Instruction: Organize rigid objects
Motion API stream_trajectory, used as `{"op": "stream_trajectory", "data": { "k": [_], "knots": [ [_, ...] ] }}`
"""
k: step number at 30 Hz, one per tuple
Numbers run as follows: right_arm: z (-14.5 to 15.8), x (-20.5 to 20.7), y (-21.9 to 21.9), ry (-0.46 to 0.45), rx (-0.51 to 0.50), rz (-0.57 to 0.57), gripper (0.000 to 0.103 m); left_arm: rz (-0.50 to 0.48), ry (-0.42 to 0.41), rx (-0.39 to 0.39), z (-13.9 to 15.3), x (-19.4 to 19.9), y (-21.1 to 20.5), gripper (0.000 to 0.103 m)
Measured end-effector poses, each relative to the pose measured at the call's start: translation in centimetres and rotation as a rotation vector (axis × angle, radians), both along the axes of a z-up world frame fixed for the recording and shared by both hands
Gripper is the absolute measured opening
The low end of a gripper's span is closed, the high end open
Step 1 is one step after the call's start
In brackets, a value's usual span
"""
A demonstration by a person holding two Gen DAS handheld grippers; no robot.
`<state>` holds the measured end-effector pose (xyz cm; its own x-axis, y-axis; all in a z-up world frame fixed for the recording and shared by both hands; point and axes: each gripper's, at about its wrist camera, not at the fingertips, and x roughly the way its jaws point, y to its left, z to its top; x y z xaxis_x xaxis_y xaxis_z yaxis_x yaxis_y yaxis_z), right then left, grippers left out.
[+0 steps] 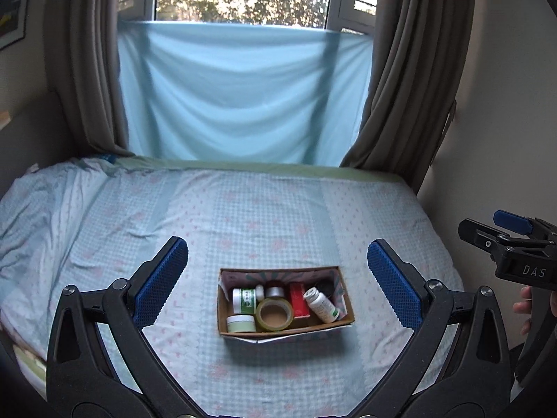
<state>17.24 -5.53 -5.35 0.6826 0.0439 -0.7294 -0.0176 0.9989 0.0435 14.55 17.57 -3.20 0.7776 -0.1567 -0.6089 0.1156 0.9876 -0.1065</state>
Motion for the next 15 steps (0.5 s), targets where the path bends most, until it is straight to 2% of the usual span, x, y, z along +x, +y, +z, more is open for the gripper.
{"op": "stream_trajectory", "data": {
  "k": [6, 10, 15],
  "knots": [
    [2.5, -4.8, -2.3, -0.118, -0.018, -0.036, 0.096, 0.009, -0.098, 0.031, 2.0, -4.2, -2.5, 0.103],
    [2.8, -6.6, -3.2, -0.169, -0.033, -0.056, 0.096, 0.014, -0.115, 0.022, 2.0, -5.6, -3.5, 0.103],
    [3.0, -7.6, -4.1, -0.192, -0.038, -0.061, 0.096, 0.016, -0.133, 0.036, 2.4, -6.5, -4.3, 0.103]
  ]
}}
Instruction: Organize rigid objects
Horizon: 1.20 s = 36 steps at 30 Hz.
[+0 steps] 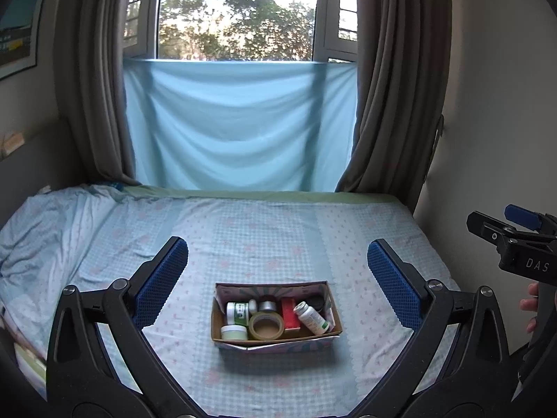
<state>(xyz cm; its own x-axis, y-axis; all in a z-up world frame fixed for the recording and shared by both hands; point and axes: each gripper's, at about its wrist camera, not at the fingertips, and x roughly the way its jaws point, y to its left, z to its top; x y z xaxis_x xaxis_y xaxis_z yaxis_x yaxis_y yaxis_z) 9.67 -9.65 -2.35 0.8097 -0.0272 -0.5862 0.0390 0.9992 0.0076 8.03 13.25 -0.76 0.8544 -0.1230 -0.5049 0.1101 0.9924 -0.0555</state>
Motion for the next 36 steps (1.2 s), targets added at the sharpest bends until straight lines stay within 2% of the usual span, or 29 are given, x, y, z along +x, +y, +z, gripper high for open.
{"op": "stream_trajectory", "data": {
  "k": [18, 36],
  "knots": [
    [0.34, -0.75, -0.55, -0.018, 0.002, -0.015, 0.096, 0.005, -0.029, 0.035, 0.73, -0.06, -1.04, 0.103],
    [0.18, -0.53, -0.61, -0.014, 0.003, -0.021, 0.096, 0.010, -0.017, 0.022, 0.61, 0.12, -0.30, 0.103]
  ]
}}
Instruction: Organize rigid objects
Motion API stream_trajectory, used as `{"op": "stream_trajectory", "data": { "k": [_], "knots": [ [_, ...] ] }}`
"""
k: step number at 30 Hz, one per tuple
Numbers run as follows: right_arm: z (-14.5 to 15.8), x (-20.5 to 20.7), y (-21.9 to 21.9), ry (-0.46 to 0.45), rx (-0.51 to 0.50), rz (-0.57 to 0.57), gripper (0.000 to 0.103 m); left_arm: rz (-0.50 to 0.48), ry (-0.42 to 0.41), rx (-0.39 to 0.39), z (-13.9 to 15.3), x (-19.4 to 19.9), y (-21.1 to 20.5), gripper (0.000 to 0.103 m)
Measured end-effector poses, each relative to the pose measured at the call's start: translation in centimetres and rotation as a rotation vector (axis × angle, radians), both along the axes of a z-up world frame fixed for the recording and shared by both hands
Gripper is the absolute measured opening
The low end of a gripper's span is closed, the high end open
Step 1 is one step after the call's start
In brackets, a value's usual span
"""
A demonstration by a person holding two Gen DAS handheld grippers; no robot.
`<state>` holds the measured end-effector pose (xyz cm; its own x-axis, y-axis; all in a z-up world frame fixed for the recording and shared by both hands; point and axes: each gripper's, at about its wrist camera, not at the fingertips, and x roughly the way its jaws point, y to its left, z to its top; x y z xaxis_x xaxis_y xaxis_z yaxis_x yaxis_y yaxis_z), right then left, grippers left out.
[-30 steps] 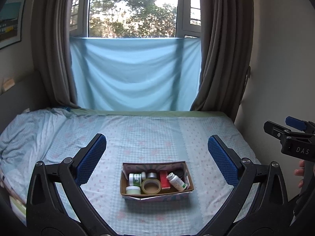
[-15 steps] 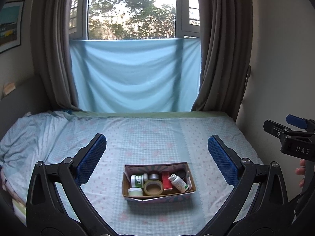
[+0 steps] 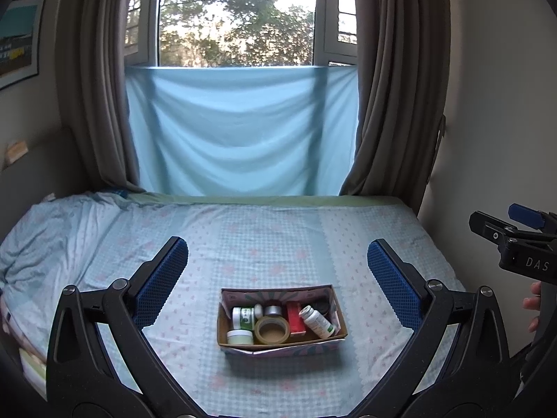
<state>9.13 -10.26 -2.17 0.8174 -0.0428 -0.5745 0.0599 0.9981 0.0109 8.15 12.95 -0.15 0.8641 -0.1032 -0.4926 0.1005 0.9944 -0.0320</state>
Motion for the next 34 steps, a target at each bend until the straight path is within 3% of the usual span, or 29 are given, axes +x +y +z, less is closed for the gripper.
{"op": "stream_trajectory", "data": {
  "k": [17, 34],
  "knots": [
    [0.3, -0.1, -0.2, -0.012, 0.006, -0.012, 0.096, -0.004, 0.000, 0.022, 0.0, -0.1, -0.3, 0.103],
    [0.5, 0.0, 0.3, -0.015, 0.003, -0.010, 0.096, 0.033, -0.080, 0.015, 0.8, -1.0, 0.7, 0.103]
  ]
}}
